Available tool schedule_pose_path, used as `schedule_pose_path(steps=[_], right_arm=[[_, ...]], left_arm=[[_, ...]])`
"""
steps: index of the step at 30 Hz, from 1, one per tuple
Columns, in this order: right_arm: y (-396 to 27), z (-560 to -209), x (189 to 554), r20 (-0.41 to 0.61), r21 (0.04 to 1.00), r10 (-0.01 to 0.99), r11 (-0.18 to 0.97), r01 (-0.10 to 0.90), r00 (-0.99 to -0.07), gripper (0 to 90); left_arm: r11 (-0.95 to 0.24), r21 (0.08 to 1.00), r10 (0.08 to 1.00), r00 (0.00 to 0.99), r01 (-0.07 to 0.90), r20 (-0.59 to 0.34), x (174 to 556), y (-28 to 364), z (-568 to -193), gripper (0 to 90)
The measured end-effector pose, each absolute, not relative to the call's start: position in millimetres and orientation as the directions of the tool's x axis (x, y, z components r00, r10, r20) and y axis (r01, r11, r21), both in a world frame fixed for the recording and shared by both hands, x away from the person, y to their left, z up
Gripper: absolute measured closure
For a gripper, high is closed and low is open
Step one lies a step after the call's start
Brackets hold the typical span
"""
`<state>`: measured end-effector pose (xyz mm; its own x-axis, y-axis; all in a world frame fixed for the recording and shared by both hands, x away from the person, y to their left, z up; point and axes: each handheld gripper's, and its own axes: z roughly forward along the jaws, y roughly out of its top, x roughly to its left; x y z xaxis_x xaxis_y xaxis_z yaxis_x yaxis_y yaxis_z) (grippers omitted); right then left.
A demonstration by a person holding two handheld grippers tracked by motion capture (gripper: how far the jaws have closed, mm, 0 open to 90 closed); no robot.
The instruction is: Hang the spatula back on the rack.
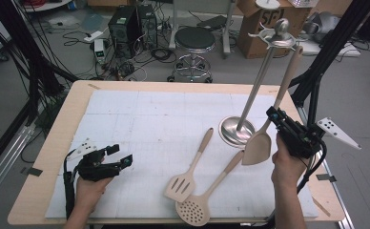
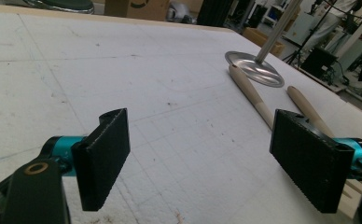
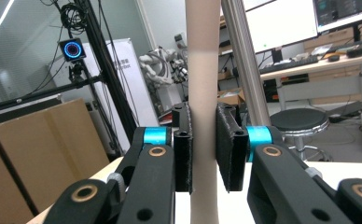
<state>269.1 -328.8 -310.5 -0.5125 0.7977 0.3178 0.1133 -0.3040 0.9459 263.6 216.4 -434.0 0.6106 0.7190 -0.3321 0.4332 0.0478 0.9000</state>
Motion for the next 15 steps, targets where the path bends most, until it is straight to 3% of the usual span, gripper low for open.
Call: schedule_pose_path(steps=[15], right_arm=[[-307.2,-317.4,273.4,0.279,0.960,0.813,-0.258,0.114,-0.511,78.9]], left_arm=[[0.049,0.900,0.719,0.610,0.433,-0.333,263.6,217.0,-434.1,20.6]])
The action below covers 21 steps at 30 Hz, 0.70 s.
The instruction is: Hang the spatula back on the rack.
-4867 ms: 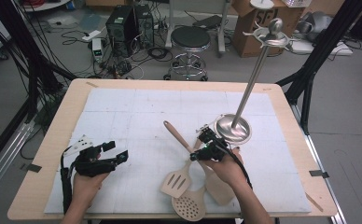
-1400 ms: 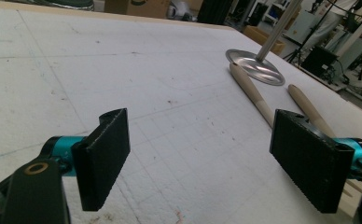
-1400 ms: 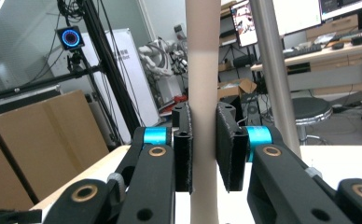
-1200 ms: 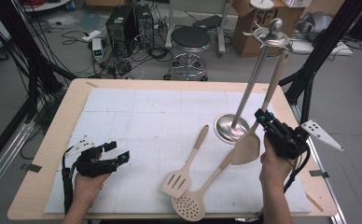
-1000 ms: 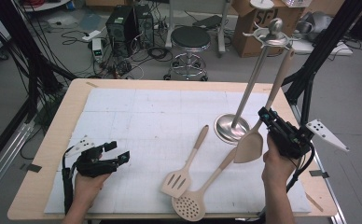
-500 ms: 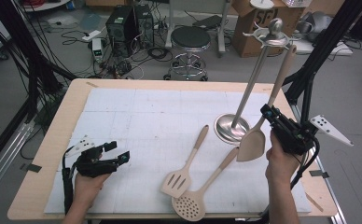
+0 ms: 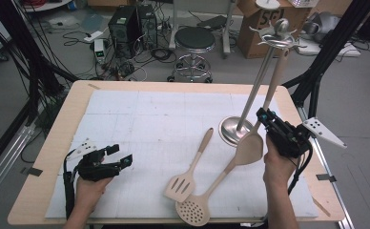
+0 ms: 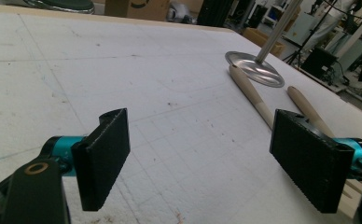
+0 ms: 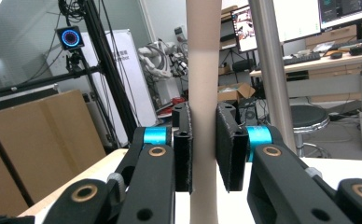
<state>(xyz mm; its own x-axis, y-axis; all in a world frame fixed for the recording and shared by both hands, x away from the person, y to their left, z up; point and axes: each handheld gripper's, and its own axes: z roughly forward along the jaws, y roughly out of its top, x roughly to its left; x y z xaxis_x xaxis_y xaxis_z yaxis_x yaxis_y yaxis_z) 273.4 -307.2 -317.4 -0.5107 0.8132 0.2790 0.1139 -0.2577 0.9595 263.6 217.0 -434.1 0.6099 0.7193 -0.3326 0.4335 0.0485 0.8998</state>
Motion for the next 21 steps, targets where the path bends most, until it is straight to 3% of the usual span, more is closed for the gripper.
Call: schedule_pose_path(steps=[8,17,20,21], right_arm=[[-286.9,-314.9,272.5,0.210,0.978,0.885,-0.191,0.089,-0.415,78.8],[-286.5,-318.5,274.5,0.206,0.978,0.888,-0.193,0.074,-0.411,76.8],[-288.3,-319.7,275.6,0.235,0.971,0.876,-0.227,0.071,-0.422,65.0],[-289.9,-320.3,276.2,0.257,0.966,0.874,-0.248,0.077,-0.413,64.9]], left_arm=[[0.047,0.901,0.721,0.609,0.431,-0.330,263.5,217.4,-433.7,20.6],[0.054,0.901,0.719,0.609,0.431,-0.334,263.3,217.6,-433.6,20.6],[0.051,0.902,0.716,0.614,0.429,-0.332,263.2,217.4,-433.5,20.6],[0.050,0.902,0.716,0.614,0.430,-0.332,263.3,217.3,-433.6,20.6]])
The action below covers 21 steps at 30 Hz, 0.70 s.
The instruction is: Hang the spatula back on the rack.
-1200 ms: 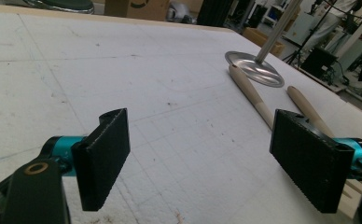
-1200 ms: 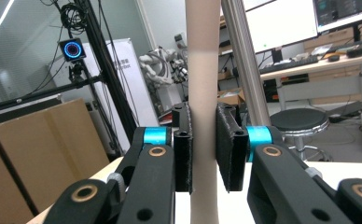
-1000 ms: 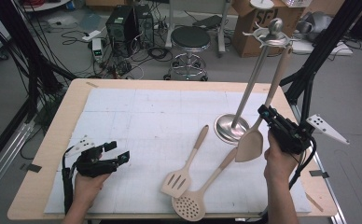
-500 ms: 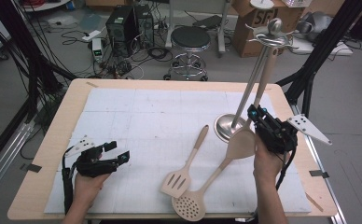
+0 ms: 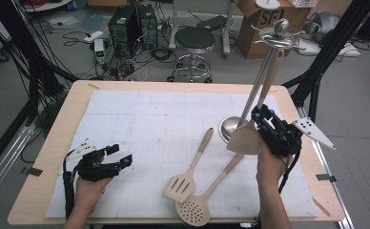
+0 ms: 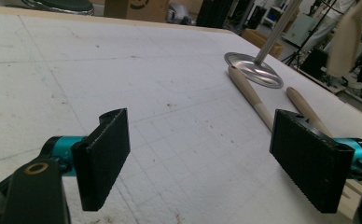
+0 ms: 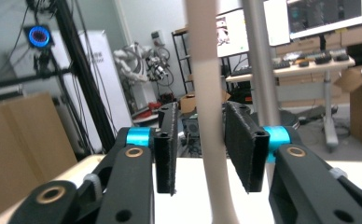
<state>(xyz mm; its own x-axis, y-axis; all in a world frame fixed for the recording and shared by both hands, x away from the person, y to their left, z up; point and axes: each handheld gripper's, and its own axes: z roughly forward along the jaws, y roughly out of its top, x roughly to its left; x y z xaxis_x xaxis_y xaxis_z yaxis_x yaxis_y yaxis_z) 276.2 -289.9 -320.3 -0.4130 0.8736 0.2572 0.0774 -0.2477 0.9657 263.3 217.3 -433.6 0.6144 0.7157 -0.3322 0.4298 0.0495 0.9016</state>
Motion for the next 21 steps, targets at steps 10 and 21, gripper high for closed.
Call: schedule_pose_path(steps=[10,21], right_arm=[[-303.6,-317.8,276.0,0.335,0.937,0.848,-0.344,0.055,-0.410,55.0],[-308.9,-299.8,278.8,0.348,0.923,0.823,-0.385,0.009,-0.448,61.2]], left_arm=[[0.049,0.900,0.719,0.611,0.432,-0.332,262.4,218.3,-433.7,20.6],[0.045,0.901,0.716,0.615,0.432,-0.331,262.6,216.7,-433.8,20.6]])
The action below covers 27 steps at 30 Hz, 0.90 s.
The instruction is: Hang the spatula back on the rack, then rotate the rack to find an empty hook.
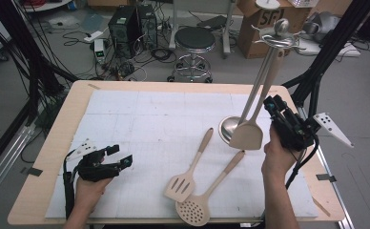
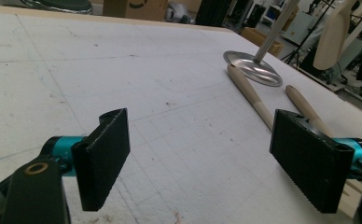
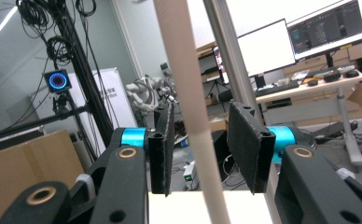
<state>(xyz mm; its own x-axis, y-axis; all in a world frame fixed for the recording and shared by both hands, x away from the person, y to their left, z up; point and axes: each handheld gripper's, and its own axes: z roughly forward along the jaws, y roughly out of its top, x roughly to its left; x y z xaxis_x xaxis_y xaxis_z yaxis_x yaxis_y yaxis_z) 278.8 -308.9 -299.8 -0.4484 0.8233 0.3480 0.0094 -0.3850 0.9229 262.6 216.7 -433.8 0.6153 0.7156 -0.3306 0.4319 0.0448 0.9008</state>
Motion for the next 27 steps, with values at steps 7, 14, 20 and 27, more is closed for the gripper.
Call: schedule_pose_path(steps=[7,14,20,27], right_arm=[[-312.1,-284.8,279.6,0.336,0.921,0.824,-0.389,-0.024,-0.457,61.8],[-312.7,-273.9,280.8,0.341,0.917,0.821,-0.397,-0.030,-0.458,60.5],[-314.9,-263.7,286.8,0.345,0.912,0.817,-0.409,-0.040,-0.462,59.6],[-317.8,-246.9,296.8,0.354,0.901,0.812,-0.429,-0.063,-0.463,62.0]], left_arm=[[0.047,0.901,0.715,0.615,0.431,-0.331,263.0,217.4,-434.2,20.6],[0.041,0.900,0.717,0.615,0.434,-0.329,265.0,216.4,-435.1,20.6],[0.033,0.901,0.716,0.618,0.433,-0.324,266.1,214.2,-435.3,20.7],[0.040,0.899,0.717,0.615,0.435,-0.329,265.9,215.0,-435.2,20.6]])
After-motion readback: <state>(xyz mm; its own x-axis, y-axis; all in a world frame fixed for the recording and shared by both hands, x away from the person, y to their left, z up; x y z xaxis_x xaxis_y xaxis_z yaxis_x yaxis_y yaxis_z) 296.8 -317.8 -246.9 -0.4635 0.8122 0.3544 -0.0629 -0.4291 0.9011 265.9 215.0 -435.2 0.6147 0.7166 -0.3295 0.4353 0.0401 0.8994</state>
